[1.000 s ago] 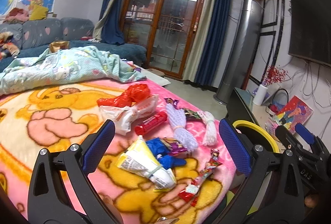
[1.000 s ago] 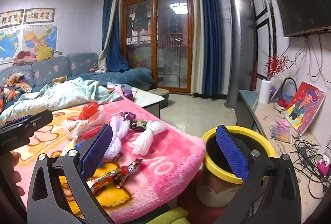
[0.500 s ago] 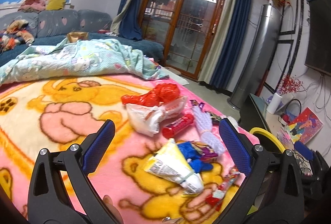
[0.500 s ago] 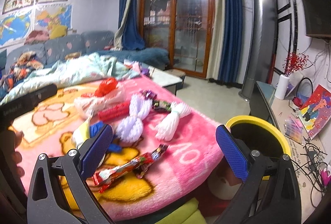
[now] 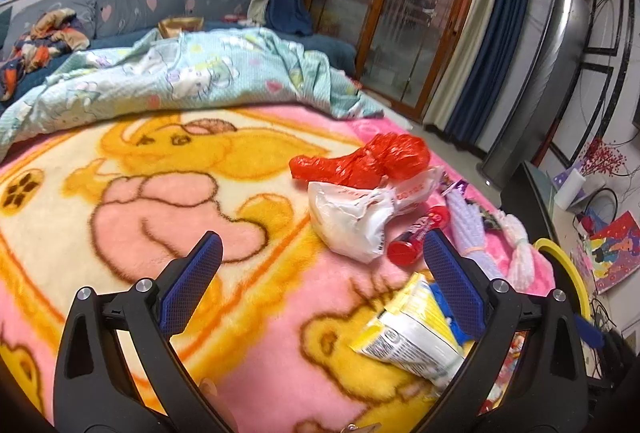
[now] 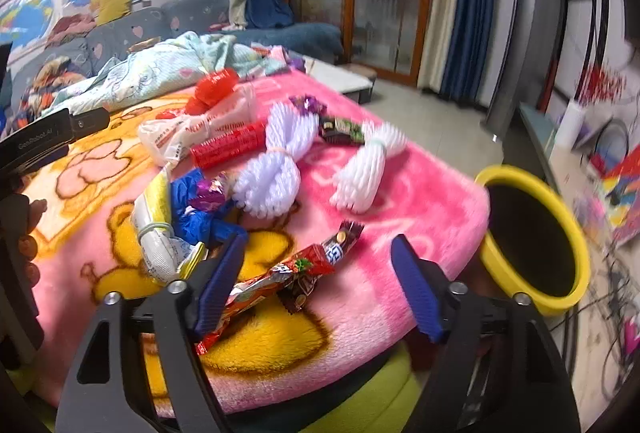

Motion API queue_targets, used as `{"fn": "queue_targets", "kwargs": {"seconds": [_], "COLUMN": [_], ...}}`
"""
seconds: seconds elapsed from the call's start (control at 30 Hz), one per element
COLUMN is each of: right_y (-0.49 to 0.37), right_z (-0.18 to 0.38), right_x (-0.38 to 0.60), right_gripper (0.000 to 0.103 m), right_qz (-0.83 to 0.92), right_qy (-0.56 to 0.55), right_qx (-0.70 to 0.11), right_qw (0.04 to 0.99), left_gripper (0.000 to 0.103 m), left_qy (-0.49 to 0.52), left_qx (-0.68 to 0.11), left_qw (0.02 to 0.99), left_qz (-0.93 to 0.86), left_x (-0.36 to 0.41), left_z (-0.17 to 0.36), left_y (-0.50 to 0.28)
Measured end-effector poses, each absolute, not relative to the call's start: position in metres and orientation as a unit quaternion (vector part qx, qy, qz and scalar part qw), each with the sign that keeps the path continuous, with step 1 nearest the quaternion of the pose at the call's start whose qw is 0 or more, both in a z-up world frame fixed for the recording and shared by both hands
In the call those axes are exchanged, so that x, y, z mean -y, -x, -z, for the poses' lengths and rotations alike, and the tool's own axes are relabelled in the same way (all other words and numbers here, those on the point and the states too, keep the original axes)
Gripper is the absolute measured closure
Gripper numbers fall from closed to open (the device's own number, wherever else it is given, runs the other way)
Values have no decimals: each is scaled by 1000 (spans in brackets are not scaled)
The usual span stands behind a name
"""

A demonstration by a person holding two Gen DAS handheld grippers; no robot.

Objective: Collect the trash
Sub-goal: 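Grasp the white plastic bag with the left tool while the right tool grasps a red candy wrapper, then carry both items over the yellow bin and open both tools to drop them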

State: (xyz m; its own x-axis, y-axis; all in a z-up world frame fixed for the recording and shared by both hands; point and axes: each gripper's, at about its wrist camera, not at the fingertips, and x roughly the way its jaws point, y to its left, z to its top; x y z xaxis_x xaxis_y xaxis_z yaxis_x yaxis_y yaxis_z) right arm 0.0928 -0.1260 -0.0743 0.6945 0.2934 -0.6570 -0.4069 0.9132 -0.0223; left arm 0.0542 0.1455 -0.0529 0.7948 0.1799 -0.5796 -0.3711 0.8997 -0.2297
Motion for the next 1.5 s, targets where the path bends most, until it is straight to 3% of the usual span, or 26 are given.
{"fn": "queue_targets", "kwargs": {"seconds": [0.2,0.4,0.7,0.77,0.83,0.97,1.17,1.5], "right_y": [-114,-120,-124,-125,-126,-130,-133,-143], "right_z": [88,98,98,98,97,93,84,60], "right_x": [127,120,124,125,126,130,133,147], "right_gripper": [51,86,92,94,94,95,97,97], "right_qz": [-199,-222,-253,-261,-265,-271,-274,-275], "right_qy": [30,18,-3,-9,-14,-25,-37,-68], "right_qx": [-402,-426,-435,-434,-433,-429,-417,-388], "right_qw": [893,877,864,862,861,861,866,877], "left_gripper": [11,11,11,20,23,48,68,73], "left_qy": [195,239,334,343,347,364,363,352], "left_qx": [-305,-320,-338,-339,-337,-333,-336,-330], "left_qw": [923,909,876,872,871,868,868,876], "left_qz": [-130,-119,-85,-86,-84,-60,-43,-19], "left_x": [-162,-175,-191,-193,-193,-195,-189,-179], "left_z": [63,80,109,112,114,114,111,87], "left_y": [-89,-119,-143,-144,-144,-143,-140,-114]}}
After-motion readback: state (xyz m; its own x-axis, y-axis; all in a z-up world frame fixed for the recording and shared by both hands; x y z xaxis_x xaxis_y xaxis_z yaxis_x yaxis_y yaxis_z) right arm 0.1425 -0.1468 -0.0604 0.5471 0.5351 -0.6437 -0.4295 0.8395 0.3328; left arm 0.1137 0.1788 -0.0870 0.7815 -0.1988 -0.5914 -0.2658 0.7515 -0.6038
